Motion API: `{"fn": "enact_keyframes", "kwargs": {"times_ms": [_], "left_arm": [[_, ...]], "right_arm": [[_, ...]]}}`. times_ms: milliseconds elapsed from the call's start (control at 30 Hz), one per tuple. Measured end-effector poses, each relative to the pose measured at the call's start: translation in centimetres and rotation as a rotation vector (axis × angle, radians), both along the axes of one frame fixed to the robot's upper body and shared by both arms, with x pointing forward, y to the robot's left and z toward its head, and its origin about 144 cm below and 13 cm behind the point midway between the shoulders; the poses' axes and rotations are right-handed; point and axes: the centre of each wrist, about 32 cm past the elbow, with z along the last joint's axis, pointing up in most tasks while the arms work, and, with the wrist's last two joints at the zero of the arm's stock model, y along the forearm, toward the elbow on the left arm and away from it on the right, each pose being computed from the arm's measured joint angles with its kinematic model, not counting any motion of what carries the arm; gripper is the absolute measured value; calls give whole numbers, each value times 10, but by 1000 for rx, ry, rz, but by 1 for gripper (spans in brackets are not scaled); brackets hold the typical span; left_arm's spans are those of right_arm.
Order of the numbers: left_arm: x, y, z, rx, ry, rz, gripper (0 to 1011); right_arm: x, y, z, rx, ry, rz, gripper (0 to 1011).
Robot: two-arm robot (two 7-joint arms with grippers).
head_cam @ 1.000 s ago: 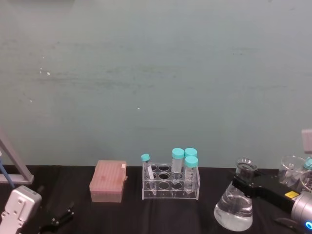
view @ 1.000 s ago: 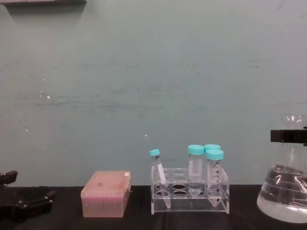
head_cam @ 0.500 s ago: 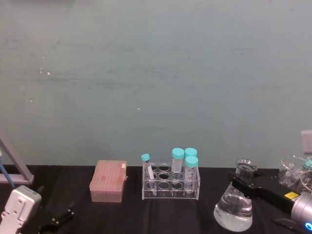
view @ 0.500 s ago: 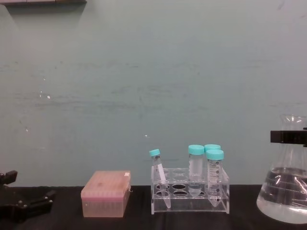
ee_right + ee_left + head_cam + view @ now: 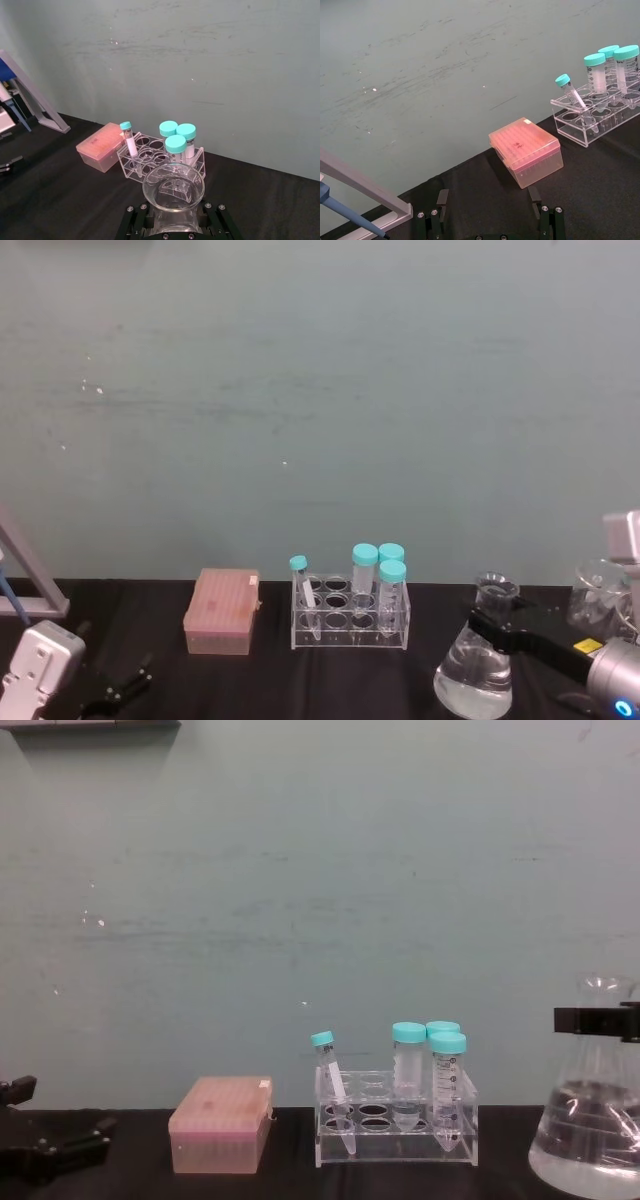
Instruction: Pick up the beaker with the right gripper, shake it three times, and then put it down.
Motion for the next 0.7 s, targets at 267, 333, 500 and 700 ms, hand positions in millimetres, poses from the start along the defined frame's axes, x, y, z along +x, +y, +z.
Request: {"fn": "enact_keyframes", "kwargs": {"times_ms": [267,333,500,700], "left_arm": [[0,0,0,0,0,0,1000],[0,0,0,0,0,0,1000],[0,0,0,0,0,0,1000],[0,0,0,0,0,0,1000]], "right_arm": [[3,7,-6,-16,-11,10,452],[3,10,-9,-17,-9,17,452],[4,14,-12,-17,-8,27,452],[6,21,-13,-21,-8,43,452]]}}
